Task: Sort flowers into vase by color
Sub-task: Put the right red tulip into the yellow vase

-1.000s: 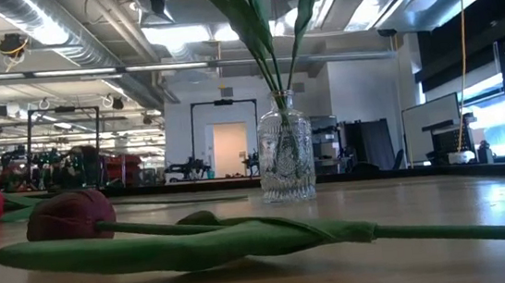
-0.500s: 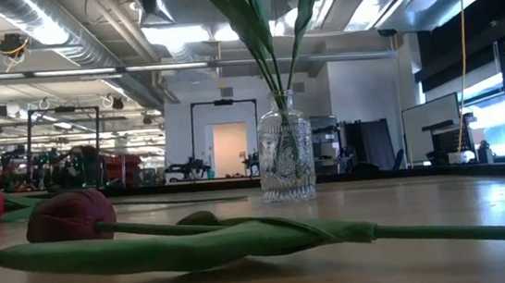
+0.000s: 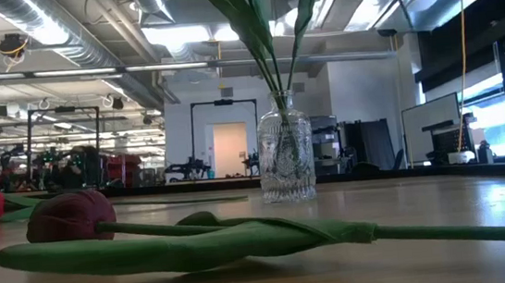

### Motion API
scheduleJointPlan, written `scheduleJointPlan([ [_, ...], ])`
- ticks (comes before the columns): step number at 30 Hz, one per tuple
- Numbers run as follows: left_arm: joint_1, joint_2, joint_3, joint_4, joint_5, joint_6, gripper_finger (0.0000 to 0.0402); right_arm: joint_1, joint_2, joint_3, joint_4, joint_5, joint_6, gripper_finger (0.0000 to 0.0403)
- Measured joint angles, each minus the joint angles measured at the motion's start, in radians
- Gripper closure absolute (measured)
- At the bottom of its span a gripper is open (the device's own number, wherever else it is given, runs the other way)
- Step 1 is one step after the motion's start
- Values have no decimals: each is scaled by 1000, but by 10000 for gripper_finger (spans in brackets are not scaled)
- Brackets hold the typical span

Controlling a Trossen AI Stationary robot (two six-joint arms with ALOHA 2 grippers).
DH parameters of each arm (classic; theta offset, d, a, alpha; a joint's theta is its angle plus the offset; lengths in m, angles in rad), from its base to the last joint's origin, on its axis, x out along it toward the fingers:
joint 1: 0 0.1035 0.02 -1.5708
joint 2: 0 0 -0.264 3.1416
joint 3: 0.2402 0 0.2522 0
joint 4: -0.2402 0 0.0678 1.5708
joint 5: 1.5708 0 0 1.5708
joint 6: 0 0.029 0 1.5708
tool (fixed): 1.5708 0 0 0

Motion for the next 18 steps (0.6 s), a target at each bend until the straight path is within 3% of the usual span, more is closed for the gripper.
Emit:
scheduleJointPlan([
  [7,-30,8,0,82,-25,-80,287,173,-122,-1,-248,133,103,399],
  [11,-30,6,0,113,-129,-150,287,251,-173,-2,-349,186,150,399],
  [18,-46,33,0,124,-131,-219,287,344,-311,-71,-364,161,120,399],
])
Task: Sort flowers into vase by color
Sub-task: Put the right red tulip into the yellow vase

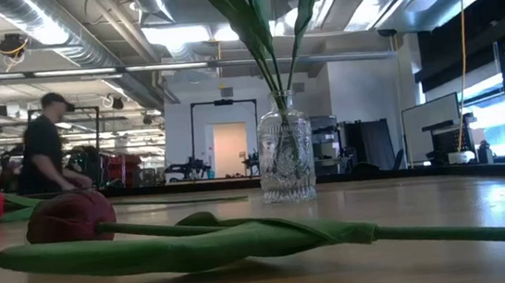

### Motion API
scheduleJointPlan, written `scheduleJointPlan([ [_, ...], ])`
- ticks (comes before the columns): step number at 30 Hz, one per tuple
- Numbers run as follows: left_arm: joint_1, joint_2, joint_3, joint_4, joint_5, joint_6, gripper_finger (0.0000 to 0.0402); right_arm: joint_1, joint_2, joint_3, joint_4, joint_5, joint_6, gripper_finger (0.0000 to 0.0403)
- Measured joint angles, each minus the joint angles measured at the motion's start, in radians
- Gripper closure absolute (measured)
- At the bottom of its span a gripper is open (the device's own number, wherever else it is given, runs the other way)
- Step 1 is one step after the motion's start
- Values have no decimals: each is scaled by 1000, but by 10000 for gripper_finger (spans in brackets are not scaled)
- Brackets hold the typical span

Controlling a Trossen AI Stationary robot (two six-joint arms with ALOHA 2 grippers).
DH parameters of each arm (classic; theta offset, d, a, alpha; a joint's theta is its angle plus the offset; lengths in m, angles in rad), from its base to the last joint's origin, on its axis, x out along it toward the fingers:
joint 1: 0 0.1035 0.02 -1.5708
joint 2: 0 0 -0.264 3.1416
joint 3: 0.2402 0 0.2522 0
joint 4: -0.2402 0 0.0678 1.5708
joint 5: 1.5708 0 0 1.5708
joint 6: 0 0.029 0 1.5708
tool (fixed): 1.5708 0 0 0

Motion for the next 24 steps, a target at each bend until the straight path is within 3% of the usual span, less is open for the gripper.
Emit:
scheduleJointPlan([
  [12,-63,176,0,343,-1,69,287,32,-239,-200,90,-162,-65,400],
  [19,-63,238,0,389,-1,-165,287,31,-264,-205,0,-269,-78,392],
  [24,-64,261,0,391,29,-201,287,31,-235,-207,-123,-341,-51,382],
])
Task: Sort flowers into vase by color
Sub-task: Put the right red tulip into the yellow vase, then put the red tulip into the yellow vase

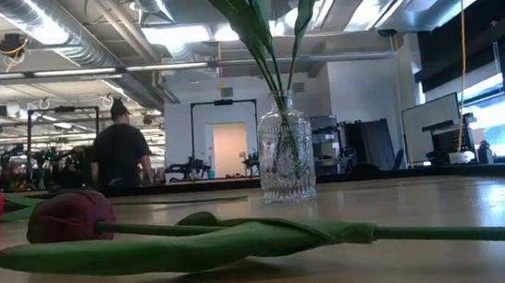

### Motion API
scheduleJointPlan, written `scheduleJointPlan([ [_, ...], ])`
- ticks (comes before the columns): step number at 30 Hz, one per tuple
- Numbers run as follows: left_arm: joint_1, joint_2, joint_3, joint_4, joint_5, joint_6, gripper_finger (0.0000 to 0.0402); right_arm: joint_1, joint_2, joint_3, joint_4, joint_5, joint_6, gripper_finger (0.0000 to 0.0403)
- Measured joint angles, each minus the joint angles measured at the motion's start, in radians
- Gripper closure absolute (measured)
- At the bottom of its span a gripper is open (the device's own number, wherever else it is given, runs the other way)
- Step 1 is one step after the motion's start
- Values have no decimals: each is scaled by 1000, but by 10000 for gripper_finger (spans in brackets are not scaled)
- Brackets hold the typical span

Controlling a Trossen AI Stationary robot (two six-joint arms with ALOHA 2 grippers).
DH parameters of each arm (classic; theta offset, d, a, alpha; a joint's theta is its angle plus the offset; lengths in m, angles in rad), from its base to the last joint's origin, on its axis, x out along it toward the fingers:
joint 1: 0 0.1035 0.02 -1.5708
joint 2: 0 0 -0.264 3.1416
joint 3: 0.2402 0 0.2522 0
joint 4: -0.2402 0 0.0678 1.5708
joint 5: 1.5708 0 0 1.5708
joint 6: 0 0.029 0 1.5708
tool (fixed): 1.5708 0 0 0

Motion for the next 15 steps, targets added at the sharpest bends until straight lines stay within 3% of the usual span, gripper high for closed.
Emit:
scheduleJointPlan([
  [6,0,2,0,-11,-4,-5,287,0,6,0,-49,-44,16,348],
  [15,-4,2,0,-231,-42,-62,287,0,22,7,-173,-155,137,230],
])
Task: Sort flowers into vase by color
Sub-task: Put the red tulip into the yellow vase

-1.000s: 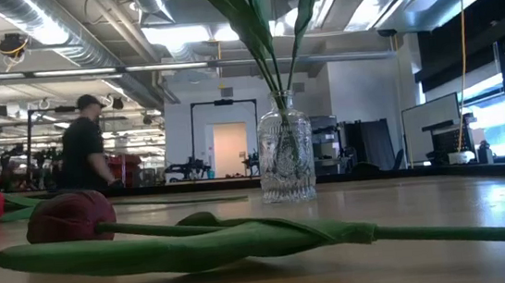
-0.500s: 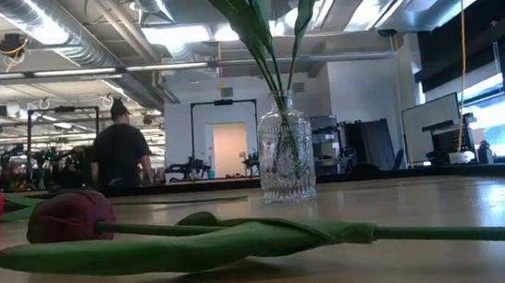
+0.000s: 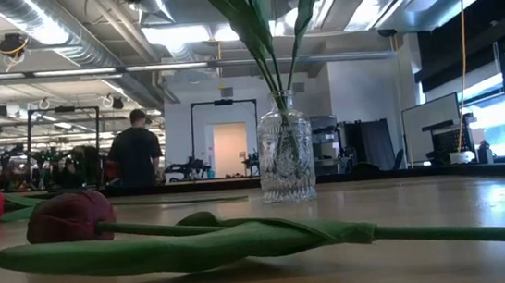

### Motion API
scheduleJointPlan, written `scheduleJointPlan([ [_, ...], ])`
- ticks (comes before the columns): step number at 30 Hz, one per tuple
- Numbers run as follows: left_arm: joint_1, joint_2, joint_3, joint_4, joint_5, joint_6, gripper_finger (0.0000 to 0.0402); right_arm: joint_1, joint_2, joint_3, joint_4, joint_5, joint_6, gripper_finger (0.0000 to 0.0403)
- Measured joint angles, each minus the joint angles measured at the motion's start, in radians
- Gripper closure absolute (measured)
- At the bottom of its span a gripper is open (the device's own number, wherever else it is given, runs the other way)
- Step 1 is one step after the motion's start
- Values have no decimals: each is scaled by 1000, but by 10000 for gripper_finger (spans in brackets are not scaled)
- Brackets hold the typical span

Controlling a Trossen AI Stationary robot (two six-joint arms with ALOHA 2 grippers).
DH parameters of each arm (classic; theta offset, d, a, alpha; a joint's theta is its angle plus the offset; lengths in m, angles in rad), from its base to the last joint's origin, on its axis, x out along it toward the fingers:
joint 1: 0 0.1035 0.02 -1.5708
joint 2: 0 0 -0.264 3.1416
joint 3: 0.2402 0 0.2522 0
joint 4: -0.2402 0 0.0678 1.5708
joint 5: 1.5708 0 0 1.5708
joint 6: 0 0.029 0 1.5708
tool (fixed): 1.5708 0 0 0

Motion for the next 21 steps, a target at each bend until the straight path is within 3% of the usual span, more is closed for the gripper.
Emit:
scheduleJointPlan([
  [7,0,0,0,-365,-8,-131,287,0,26,80,-61,12,82,195],
  [15,-13,53,-1,-953,-13,-284,287,0,24,227,-15,203,96,206],
  [21,-33,197,-1,-1068,-16,-159,287,0,24,267,21,341,46,209],
])
